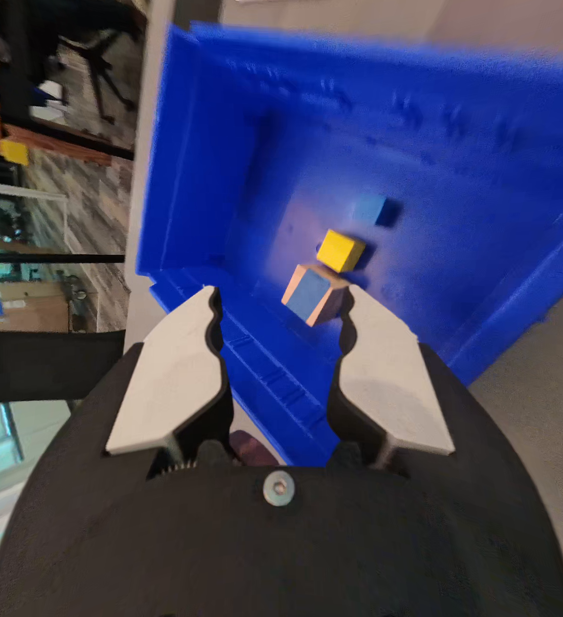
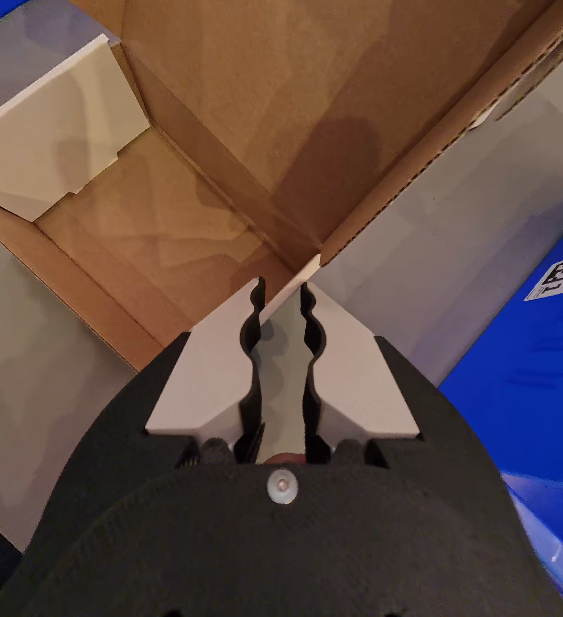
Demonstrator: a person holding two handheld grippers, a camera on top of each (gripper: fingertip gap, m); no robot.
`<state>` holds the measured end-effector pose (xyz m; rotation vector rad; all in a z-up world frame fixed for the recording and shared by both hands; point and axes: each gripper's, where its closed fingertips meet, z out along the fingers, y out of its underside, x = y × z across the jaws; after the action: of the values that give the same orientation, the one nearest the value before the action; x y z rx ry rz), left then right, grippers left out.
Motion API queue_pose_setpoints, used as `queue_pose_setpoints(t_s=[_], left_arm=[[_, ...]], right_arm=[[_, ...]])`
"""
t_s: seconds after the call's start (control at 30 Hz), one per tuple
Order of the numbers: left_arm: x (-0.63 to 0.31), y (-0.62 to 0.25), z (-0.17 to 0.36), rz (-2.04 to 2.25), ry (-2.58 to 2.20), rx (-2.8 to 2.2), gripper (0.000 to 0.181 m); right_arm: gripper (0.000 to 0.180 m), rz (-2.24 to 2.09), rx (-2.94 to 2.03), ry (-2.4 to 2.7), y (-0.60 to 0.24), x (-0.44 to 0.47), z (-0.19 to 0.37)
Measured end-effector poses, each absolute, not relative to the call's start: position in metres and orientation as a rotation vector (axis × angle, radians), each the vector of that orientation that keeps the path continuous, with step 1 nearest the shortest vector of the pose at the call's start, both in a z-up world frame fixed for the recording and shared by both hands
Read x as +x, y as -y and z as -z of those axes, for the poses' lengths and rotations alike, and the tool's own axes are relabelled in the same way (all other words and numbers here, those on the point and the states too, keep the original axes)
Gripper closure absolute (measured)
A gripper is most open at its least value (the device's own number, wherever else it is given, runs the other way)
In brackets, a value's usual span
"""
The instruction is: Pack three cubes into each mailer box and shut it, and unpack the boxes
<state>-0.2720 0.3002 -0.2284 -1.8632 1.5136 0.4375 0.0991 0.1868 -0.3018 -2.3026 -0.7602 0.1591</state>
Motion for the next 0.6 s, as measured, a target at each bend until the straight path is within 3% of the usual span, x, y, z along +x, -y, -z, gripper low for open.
queue_pose_setpoints(t_s=[0.3,0.4,0.6], left_arm=[[-0.297,-0.327,0.307,-0.496,-1.971,-1.996,0.115],[-0.298,-0.329,0.310,-0.513,-2.019,-1.983,0.135],[-0.296,-0.328,0.302,-0.503,-2.000,-1.958,0.136]], right_arm=[[0.161,-0.159,-2.308,0.726,-0.190,0.092,0.302],[0.161,-0.162,-2.306,0.722,-0.191,0.092,0.302],[0.161,-0.166,-2.304,0.728,-0.191,0.091,0.302]])
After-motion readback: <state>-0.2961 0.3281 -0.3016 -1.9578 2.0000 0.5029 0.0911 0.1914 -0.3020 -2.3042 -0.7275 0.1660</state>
